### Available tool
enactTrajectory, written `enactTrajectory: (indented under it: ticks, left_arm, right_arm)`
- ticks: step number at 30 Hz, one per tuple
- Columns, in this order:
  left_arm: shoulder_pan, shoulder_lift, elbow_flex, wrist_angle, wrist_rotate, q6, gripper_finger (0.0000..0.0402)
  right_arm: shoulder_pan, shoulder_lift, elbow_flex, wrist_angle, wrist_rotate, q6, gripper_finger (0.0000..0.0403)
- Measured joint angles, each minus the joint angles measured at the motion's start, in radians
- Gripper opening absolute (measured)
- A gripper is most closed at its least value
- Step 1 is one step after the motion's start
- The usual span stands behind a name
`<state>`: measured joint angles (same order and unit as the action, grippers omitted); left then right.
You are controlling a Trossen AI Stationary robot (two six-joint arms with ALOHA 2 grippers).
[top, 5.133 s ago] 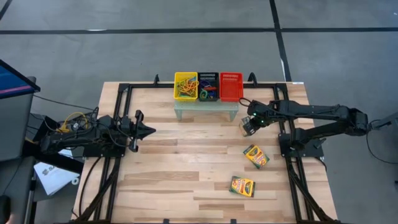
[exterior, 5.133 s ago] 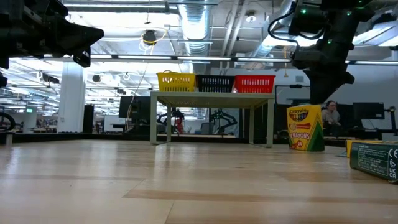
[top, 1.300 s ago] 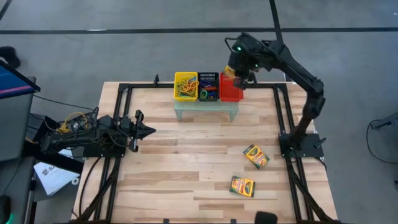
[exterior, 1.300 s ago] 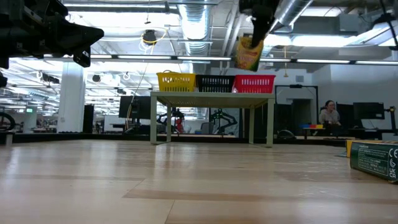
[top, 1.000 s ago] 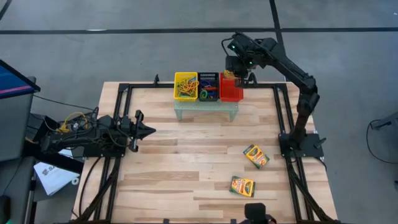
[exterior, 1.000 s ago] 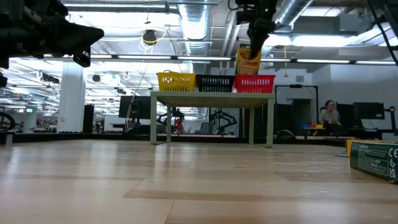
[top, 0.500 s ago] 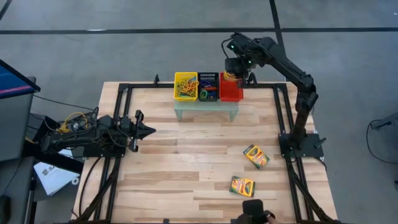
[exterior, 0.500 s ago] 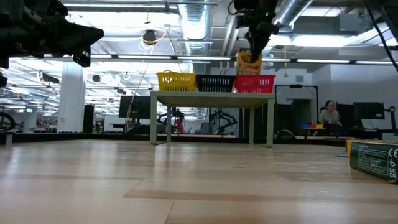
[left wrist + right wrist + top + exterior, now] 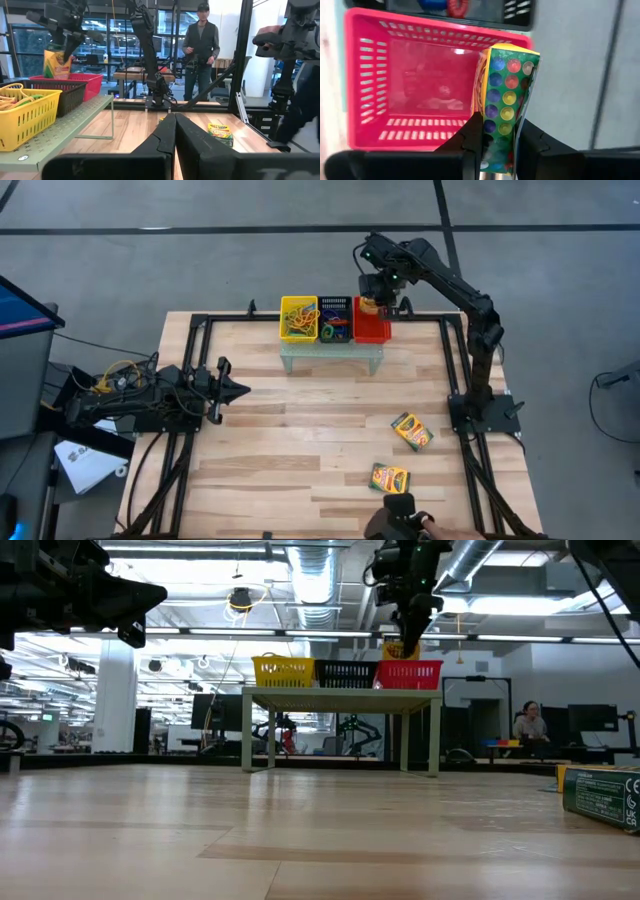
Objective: Pick & Place Office Desk Supplies
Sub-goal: Put the top yellow crayon box into the red bin on the shelf
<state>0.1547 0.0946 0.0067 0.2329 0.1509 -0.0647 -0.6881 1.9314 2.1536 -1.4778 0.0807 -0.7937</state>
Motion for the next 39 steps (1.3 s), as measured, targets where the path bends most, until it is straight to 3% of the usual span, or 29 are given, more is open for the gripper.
enactTrajectory:
  ticks: [39]
  left_arm:
    - [0.000,0.000,0.000,0.000,0.000,0.000,0.0000]
  right_arm:
    - [-0.006,0.020,-0.057,0.018,-0.029,0.007,0.0076]
